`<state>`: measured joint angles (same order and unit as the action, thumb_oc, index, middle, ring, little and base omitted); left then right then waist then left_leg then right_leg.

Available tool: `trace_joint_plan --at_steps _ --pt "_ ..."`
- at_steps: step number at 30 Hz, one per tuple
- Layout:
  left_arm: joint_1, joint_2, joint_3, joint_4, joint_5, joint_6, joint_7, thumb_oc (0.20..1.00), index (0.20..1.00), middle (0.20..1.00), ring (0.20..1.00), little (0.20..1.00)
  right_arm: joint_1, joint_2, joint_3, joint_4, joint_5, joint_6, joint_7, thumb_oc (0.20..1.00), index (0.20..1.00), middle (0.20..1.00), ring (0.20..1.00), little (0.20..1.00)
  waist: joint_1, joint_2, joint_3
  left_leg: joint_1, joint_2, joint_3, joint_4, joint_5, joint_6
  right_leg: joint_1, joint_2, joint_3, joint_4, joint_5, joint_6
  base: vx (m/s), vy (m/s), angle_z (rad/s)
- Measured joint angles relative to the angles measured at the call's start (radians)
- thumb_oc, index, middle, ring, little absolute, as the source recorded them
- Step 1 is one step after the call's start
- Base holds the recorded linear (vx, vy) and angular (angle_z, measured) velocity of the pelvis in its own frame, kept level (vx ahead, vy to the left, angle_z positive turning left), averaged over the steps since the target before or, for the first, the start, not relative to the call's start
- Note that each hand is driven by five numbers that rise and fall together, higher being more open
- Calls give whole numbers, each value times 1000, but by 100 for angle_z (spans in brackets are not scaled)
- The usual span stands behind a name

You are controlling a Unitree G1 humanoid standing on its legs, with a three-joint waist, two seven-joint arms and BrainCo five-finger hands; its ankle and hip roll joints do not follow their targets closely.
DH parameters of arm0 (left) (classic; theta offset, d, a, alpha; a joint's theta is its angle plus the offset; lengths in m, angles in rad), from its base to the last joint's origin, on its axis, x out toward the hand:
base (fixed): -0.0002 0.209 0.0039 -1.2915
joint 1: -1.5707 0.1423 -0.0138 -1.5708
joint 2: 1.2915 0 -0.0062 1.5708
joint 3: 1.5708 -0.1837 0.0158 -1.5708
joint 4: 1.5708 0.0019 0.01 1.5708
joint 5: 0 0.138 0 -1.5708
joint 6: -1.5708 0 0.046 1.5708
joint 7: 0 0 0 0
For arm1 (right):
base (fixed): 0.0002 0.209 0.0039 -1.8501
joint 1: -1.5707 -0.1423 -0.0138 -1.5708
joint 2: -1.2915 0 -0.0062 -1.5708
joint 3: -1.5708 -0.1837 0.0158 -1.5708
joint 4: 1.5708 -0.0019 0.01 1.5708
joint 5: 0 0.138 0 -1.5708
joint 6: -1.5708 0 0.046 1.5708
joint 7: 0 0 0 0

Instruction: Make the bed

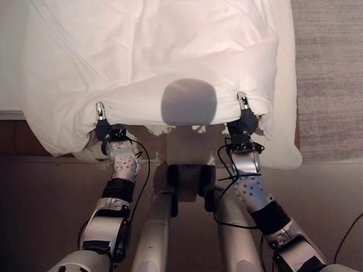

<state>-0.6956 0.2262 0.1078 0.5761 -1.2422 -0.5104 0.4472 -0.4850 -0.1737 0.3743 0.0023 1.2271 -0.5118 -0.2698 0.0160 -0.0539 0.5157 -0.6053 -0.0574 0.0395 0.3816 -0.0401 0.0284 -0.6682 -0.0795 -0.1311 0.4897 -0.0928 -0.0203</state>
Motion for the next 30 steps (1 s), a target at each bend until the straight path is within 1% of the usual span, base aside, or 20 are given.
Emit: trace_joint_plan --at_steps 1,9,15,19,20,21,22,23,24,25,26,27,28,29,30 --pt "-1 7 0 -1 19 4 9 200 200 200 200 200 1 0 0 -1 -4 1 -2 200 200 200 200 200 0 0 0 1 0 1 0 0 0 0 0 2 1 0 0 9 0 -4" --pt "-3 28 7 -15 123 5 60 200 200 200 200 200 16 0 8 -9 -37 18 -5 200 200 200 200 200 1 2 -1 1 8 18 -7 0 -2 -9 9 18 -5 7 -6 7 -17 -6" --pt "9 30 16 -44 140 5 79 200 200 200 200 200 37 -1 13 -35 -38 30 -12 200 200 200 200 200 2 6 1 29 11 20 -26 3 -7 10 12 18 -9 3 -5 9 -76 -2" --pt "72 27 24 -119 168 5 80 200 200 200 200 200 48 -3 11 -35 -53 41 -19 200 200 200 200 200 3 10 1 74 12 20 -46 8 -16 43 14 19 -3 -6 -4 10 -145 1" --pt "109 7 35 -172 168 5 76 200 200 200 200 200 60 -5 0 -34 -70 55 -21 200 200 200 200 200 4 13 2 87 12 17 -47 11 -19 57 15 18 -2 -8 -6 -34 -172 7" --pt "135 -5 34 -194 170 5 72 200 200 200 200 200 72 -7 -10 -32 -79 62 -23 200 200 200 200 200 5 16 3 97 12 14 -44 15 -25 72 19 10 1 -11 -12 -49 -107 31" --pt "183 -42 31 -239 175 9 62 200 200 200 200 200 90 -21 -32 -7 -112 77 -25 200 200 200 200 200 -2 23 6 93 3 7 23 27 -52 104 4 0 14 -33 -27 -24 -46 53" --pt "205 -76 14 -253 200 9 56 200 200 200 200 200 112 -36 -58 -1 -127 85 -28 200 200 200 200 200 3 22 4 84 -8 6 76 46 -85 124 -19 8 20 -47 -33 1 -36 49" --pt "221 -76 9 -252 208 10 55 200 200 200 200 200 115 -40 -59 -1 -133 89 -29 200 200 200 200 200 13 22 1 88 -8 -2 79 49 -89 130 -21 11 26 -51 -40 3 -35 17" --pt "251 -82 14 -281 220 9 54 200 200 200 200 200 120 -41 -63 3 -167 101 -29 200 200 200 200 200 30 21 2 62 -4 -54 154 24 -82 129 -27 13 47 -67 -68 38 43 -5" --pt "264 -83 13 -292 236 9 54 200 200 200 200 200 122 -40 -70 0 -180 105 -29 200 200 200 200 200 29 22 1 51 9 -79 195 11 -83 129 -26 9 54 -70 -71 10 40 2" --pt "267 -88 12 -290 250 9 52 200 200 200 200 200 124 -42 -77 -3 -191 105 -27 200 200 200 200 200 27 18 2 53 39 -103 198 8 -97 128 -36 15 60 -73 -73 19 141 4" --pt "271 -94 13 -307 269 7 51 200 200 200 200 200 140 -37 -86 6 -203 108 -24 200 200 200 200 200 34 13 2 61 107 -141 201 -32 -118 132 -32 0 59 -70 -76 -12 195 11" --pt "274 -98 12 -314 285 6 51 200 200 200 200 200 151 -35 -89 5 -204 108 -24 200 200 200 200 200 26 14 2 79 142 -184 149 -32 -129 133 -22 3 62 -70 -69 -18 503 9" --pt "279 -100 7 -311 297 6 50 200 200 200 200 200 167 -39 -91 13 -204 108 -23 200 200 200 200 200 22 12 3 132 206 -238 33 -32 -130 132 -26 17 76 -68 -47 -44 569 7"
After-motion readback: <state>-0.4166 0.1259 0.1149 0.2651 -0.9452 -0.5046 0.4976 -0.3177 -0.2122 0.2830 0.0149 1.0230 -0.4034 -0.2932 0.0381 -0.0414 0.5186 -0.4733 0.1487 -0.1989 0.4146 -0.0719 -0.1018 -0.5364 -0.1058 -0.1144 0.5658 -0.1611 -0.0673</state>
